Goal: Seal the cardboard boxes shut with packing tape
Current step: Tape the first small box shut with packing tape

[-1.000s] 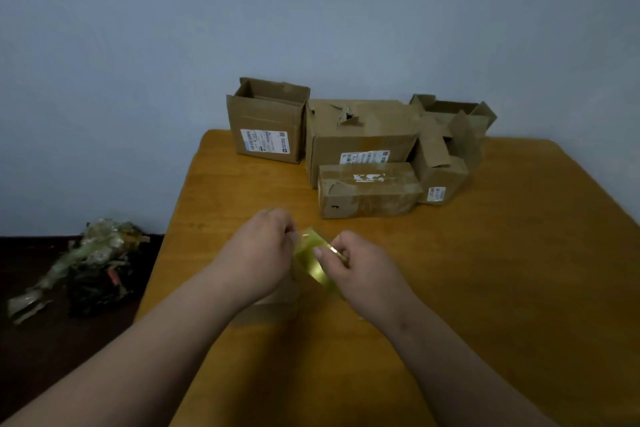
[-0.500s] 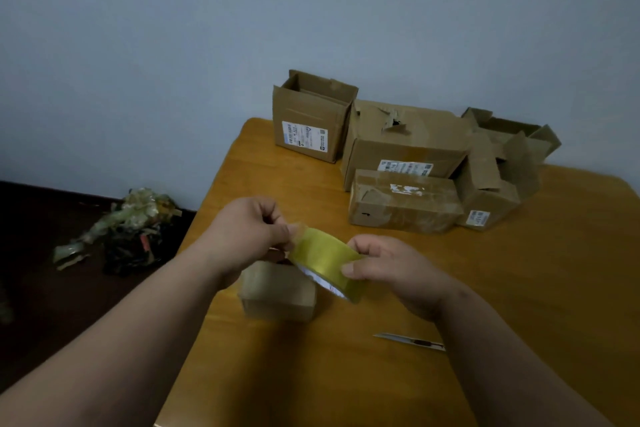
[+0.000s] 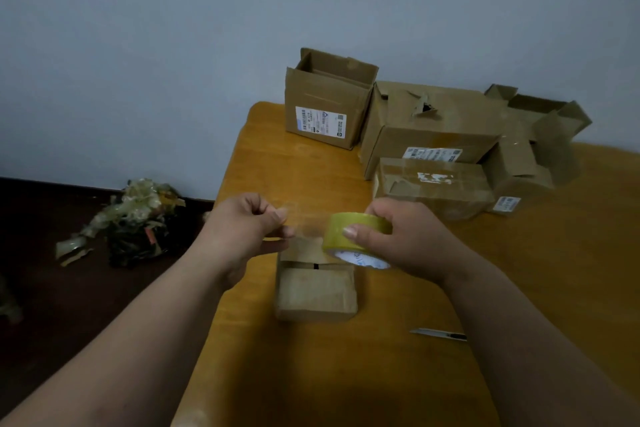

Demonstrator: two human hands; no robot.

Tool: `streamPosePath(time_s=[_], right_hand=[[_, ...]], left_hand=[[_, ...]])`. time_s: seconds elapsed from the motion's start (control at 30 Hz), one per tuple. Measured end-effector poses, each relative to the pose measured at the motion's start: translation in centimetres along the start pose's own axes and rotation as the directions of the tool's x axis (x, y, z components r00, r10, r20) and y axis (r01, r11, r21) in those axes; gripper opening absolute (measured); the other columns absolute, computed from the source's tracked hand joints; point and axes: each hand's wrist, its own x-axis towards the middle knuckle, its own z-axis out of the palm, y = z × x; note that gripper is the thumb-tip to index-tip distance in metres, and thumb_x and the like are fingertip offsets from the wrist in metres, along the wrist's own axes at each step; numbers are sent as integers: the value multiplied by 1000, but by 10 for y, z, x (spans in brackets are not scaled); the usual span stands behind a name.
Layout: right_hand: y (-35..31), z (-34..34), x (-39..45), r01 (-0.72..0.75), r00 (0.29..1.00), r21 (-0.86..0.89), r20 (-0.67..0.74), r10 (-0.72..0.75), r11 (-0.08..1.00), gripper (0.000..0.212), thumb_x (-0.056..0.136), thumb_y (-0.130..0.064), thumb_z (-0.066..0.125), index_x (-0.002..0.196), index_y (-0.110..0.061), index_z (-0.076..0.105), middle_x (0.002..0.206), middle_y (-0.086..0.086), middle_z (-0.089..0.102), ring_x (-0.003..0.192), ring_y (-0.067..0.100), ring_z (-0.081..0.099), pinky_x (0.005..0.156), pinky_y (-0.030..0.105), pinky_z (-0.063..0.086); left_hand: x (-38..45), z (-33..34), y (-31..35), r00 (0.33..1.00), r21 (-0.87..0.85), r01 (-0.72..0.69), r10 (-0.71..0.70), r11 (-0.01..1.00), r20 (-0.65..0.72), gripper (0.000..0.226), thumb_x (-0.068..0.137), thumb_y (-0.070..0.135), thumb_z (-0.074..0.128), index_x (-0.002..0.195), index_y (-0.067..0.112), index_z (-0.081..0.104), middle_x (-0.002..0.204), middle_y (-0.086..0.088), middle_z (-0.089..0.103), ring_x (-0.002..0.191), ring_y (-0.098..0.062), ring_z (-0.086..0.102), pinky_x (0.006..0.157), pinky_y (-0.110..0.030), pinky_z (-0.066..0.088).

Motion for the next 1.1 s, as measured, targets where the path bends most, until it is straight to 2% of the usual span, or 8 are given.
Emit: streamPosePath(time_s=[0.1, 0.2, 0.3, 0.4, 0.47, 0.67, 0.83, 1.1], right_hand=[[3, -3, 4, -27, 998, 108, 56, 21, 994, 44, 78, -57, 57, 80, -13, 62, 69, -3, 54, 54, 0, 46, 53, 18, 36], [8, -7, 5, -77, 993, 299, 114, 44, 951, 62, 63, -58, 56, 83, 1, 61, 71, 1, 52, 64, 10, 47, 61, 27, 37], [10, -14, 5, -110, 984, 346, 168, 53, 932, 57, 61, -59, 59, 80, -5, 61, 71, -1, 52, 66, 15, 47, 63, 27, 38], [12, -18, 6, -68, 991, 189, 129, 44, 980, 54, 67, -63, 65, 72, -9, 60, 62, -5, 47, 53, 2, 42, 52, 15, 35], [14, -16, 6, -32, 994, 54, 106, 26, 998, 67, 70, -72, 69, 71, -5, 60, 60, -4, 45, 50, 3, 40, 50, 16, 33], [9, -18, 3, -4, 998, -70, 62, 8, 998, 65, 75, -78, 48, 73, -15, 61, 62, -1, 50, 56, 9, 43, 56, 28, 35], [8, -16, 5, -74, 989, -176, 112, 94, 982, 46, 82, -61, 57, 76, -16, 60, 71, 6, 58, 61, 15, 49, 59, 34, 39], [1, 0, 9, -83, 970, -333, 191, 153, 939, 38, 88, -61, 55, 73, -26, 49, 72, -1, 55, 64, 11, 49, 57, 28, 37]], left_hand=[[1, -2, -5, 1000, -7, -5, 5, 1000, -9, 13, 97, 9, 58, 85, 6, 54, 79, -15, 70, 78, -19, 71, 75, -40, 61], [1, -6, -10, 1000, -29, -11, 11, 1000, -3, 13, 97, 11, 59, 85, 5, 56, 74, -9, 72, 81, -21, 71, 76, -41, 60], [-1, -10, -13, 1000, -54, -14, 15, 998, 4, 16, 96, 12, 59, 82, 7, 57, 75, -9, 72, 80, -20, 71, 75, -39, 60], [1, -19, -17, 999, -131, 15, -19, 991, -30, 16, 95, 12, 60, 80, 7, 57, 74, -10, 70, 77, -18, 71, 72, -38, 60], [3, -25, -22, 999, -133, 37, -41, 990, -30, 15, 94, 12, 61, 80, 6, 58, 73, -9, 69, 76, -18, 71, 72, -39, 60], [7, -39, -49, 984, -211, 131, -153, 969, -93, 17, 94, 9, 60, 77, 8, 58, 68, -4, 68, 71, -15, 68, 70, -39, 60], [11, -39, -74, 967, -244, 215, -241, 946, -82, 18, 92, 9, 62, 74, 9, 58, 72, -10, 65, 69, -16, 65, 61, -32, 58], [15, -32, -105, 914, -372, 366, -404, 853, -26, 22, 90, 6, 63, 71, 11, 55, 72, -8, 61, 71, -15, 60, 56, -29, 58]])
